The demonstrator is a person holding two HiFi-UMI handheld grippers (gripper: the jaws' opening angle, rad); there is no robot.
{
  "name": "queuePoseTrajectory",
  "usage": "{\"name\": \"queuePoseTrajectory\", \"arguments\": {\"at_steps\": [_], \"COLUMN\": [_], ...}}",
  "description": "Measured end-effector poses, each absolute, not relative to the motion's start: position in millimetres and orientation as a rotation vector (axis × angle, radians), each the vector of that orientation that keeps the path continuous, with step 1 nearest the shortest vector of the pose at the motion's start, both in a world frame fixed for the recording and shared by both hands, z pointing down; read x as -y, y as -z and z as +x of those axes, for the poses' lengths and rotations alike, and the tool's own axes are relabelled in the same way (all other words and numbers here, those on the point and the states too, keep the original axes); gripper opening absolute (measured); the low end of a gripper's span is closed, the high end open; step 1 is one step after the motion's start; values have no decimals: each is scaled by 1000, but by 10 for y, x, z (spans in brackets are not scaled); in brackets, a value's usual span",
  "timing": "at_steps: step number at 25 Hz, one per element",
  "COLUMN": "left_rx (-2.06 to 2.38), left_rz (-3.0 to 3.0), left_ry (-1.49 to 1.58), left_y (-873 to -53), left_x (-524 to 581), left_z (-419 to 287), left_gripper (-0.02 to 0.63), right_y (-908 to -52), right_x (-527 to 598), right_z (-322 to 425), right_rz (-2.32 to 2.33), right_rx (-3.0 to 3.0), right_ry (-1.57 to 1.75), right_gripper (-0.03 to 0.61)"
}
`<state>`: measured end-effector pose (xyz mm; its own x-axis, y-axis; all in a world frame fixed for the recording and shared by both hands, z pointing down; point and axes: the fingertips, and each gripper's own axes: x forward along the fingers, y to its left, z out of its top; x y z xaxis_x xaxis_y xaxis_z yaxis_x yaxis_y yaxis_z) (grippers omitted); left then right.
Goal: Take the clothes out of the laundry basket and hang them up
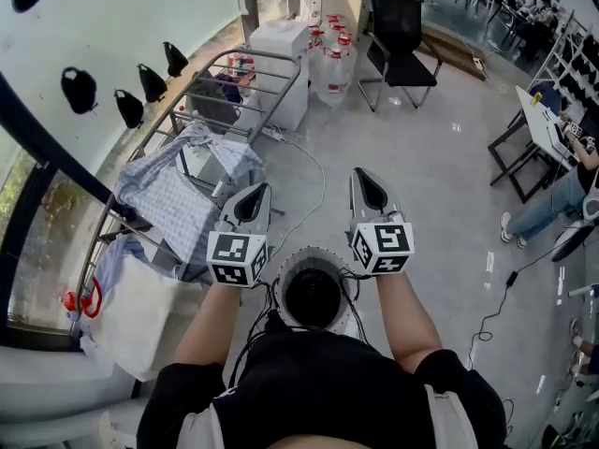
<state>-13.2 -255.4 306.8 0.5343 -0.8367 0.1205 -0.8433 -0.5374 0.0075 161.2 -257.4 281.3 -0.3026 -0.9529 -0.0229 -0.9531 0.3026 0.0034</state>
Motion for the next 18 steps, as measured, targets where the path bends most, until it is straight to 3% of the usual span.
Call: {"name": "queuePoseTrajectory", "arguments": {"at_steps": [10,18], "left_rx": [1404,1349], "left_rz": [2809,2895], "left_ry": [-183,-165], "left_y": [-2982,-2779], "left_x": [1691,1575], "left_z": [891,1139], "left_gripper": [6,8], "right_y": [-2794,-2589], "right_x": [1557,1342], "right_z": [2411,2541], "right_rz": [-1987,-1989], "right_rx": [-2408,-2319], "right_ry": [-12,-38], "right_gripper": [11,11]}}
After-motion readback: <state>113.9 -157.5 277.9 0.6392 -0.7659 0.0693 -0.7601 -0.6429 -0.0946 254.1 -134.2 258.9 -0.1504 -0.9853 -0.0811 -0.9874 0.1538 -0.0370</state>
